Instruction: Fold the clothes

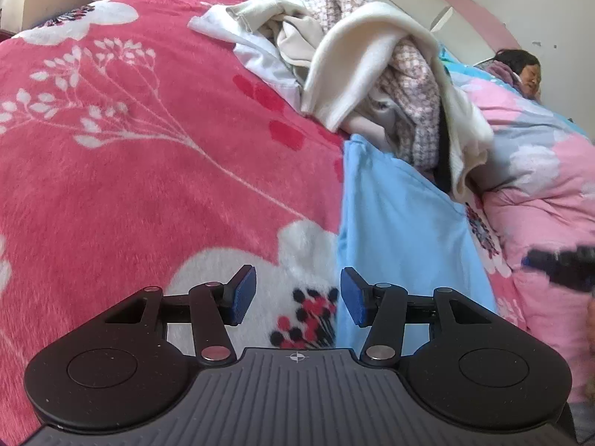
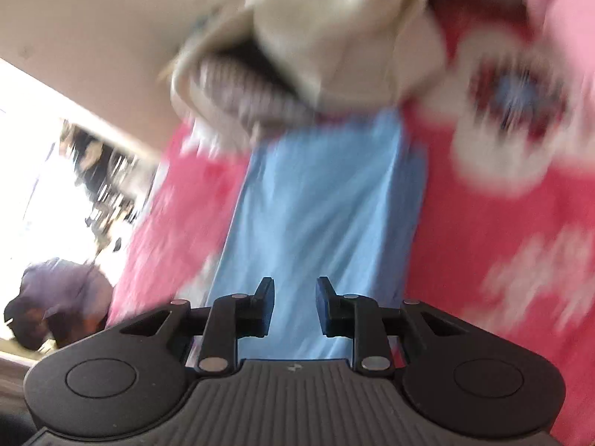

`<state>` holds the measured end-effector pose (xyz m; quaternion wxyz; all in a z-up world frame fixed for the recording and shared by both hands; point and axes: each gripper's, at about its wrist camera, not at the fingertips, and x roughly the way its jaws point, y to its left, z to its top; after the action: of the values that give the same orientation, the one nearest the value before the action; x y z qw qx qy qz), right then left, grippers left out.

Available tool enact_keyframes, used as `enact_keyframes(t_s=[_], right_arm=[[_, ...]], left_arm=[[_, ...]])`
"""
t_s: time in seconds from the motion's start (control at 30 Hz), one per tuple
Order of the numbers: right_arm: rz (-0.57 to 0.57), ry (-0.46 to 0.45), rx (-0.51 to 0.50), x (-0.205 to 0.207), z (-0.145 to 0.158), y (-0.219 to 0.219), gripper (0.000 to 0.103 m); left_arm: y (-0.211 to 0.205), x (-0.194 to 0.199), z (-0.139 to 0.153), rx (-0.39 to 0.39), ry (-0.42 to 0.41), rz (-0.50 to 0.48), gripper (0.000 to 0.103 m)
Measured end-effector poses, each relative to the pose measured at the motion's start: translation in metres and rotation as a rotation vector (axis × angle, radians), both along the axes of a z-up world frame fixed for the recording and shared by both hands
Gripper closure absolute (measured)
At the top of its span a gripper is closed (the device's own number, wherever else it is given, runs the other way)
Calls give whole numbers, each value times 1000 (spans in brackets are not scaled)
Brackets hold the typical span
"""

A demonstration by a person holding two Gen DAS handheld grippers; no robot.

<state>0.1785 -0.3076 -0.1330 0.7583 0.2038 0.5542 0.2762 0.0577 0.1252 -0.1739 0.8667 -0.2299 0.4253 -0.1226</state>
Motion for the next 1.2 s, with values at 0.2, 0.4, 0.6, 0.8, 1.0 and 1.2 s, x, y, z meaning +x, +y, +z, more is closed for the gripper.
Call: enact_keyframes(t_s=[0.2,0.4,0.6,0.8,1.0,1.2], right_arm=[[-87,210,-134,-19,-55,-14,101],[-158,110,-209,-46,-22,-27,63],[-103,159,-208,-54,-41,-13,60],[-92,163,-183,-55,-49,-12,60],[-82,162,-156,-56,-51,-13,88],[-46,133,-163,-56,-49,-10,95]], left_arm=[[-8,-18,-3,21,1,-30,53],[1,-38,-4,71,5,-14,53],[-16,-43,-2,35,-22,-124,53],[-44,-35,-14,121,-62,-222,53],[-51,-26,-22,133,-80,-267,72],[-47,-27,-28,88,-90,-268,101]])
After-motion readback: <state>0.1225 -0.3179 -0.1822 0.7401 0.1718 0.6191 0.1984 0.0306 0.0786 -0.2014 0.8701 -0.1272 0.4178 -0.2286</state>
